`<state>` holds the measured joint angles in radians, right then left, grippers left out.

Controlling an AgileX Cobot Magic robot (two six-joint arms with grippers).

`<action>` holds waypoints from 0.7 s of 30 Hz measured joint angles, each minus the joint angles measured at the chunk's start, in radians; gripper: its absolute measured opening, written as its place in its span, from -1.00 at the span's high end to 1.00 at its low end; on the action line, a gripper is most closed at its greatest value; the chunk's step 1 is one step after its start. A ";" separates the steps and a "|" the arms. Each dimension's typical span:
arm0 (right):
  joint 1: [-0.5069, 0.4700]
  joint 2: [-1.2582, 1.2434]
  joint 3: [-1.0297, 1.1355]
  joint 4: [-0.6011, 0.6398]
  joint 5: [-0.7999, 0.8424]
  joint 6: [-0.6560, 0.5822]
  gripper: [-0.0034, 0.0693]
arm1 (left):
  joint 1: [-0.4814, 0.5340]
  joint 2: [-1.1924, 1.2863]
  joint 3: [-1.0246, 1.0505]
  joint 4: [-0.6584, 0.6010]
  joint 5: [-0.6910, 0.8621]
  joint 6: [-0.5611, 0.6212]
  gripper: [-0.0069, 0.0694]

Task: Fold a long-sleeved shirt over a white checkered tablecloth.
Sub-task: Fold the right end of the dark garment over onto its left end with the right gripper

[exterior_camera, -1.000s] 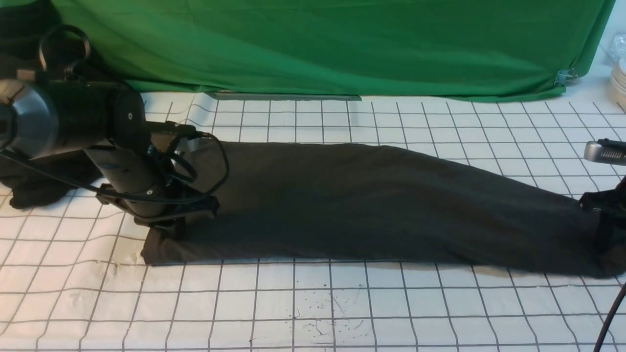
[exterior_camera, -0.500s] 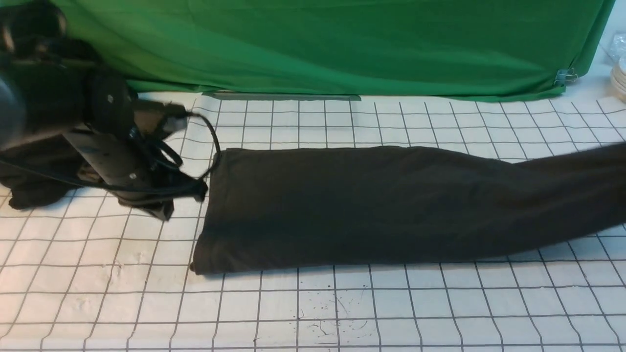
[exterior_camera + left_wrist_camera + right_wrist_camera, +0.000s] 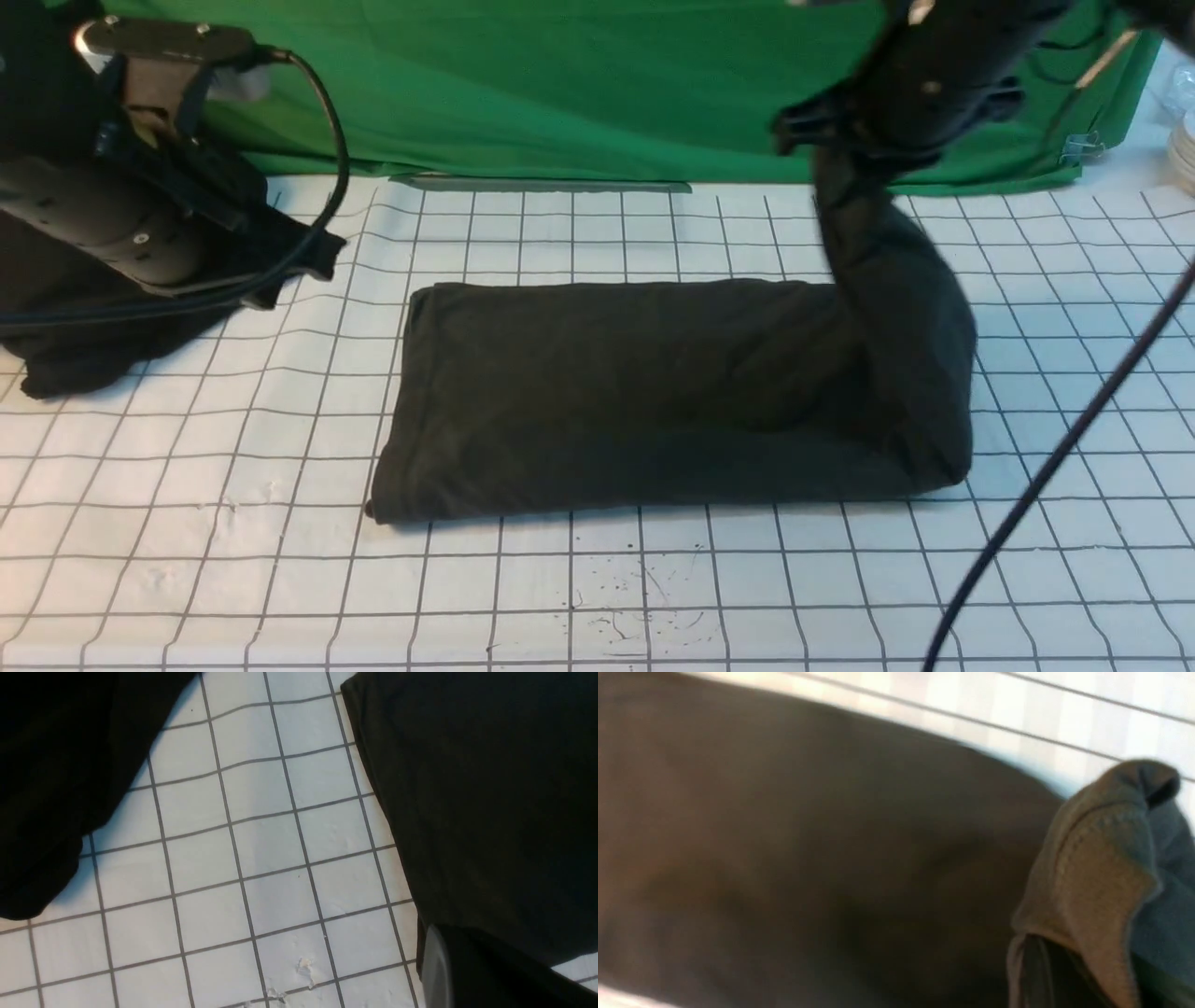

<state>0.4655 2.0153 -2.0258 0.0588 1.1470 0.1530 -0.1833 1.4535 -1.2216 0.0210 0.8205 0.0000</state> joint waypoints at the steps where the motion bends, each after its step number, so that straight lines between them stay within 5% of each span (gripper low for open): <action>1: 0.014 0.010 -0.010 0.004 0.000 0.002 0.86 | 0.000 0.000 0.000 0.000 0.000 0.000 0.83; 11: 0.239 0.244 -0.224 0.117 -0.077 0.018 0.85 | 0.000 0.000 0.001 0.000 0.029 -0.010 0.83; 15: 0.276 0.299 -0.233 0.167 -0.152 0.037 0.68 | 0.000 0.000 0.001 0.000 0.032 -0.010 0.83; 21: 0.300 0.343 -0.239 0.257 -0.212 0.039 -0.19 | 0.000 0.000 0.001 0.000 0.038 -0.012 0.83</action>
<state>0.7652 2.3585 -2.2645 0.3158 0.9345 0.1920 -0.1833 1.4535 -1.2205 0.0210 0.8589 -0.0123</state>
